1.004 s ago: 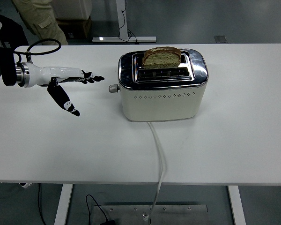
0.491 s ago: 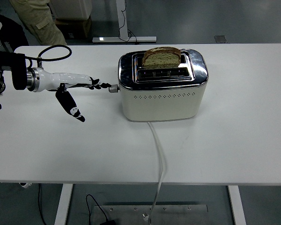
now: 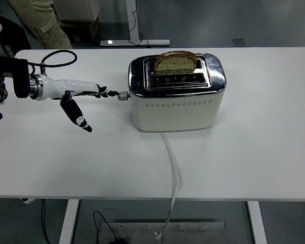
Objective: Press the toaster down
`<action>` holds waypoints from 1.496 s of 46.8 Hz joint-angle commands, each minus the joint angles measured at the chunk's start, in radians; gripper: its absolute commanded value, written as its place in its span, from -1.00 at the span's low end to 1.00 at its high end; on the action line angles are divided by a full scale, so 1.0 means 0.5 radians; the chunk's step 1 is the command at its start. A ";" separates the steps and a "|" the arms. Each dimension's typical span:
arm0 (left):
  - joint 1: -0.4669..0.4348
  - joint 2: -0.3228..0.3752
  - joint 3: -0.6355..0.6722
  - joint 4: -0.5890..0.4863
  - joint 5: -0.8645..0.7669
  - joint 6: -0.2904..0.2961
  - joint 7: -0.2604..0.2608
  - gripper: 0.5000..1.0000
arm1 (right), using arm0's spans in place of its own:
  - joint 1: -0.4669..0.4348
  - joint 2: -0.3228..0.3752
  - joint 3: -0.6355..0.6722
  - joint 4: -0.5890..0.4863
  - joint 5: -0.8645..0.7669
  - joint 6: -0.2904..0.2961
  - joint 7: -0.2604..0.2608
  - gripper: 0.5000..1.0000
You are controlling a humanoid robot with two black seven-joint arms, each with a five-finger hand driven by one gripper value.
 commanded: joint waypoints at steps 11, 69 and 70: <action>-0.003 -0.018 0.000 0.007 0.000 0.000 0.000 1.00 | 0.000 0.000 0.000 0.000 0.000 0.000 0.000 0.99; 0.034 -0.153 0.086 0.139 0.012 0.034 0.000 1.00 | 0.000 0.000 0.000 0.000 0.000 0.000 0.000 0.99; 0.034 -0.159 0.089 0.142 0.009 0.040 0.000 1.00 | 0.000 0.000 0.000 0.000 0.000 0.000 0.000 0.99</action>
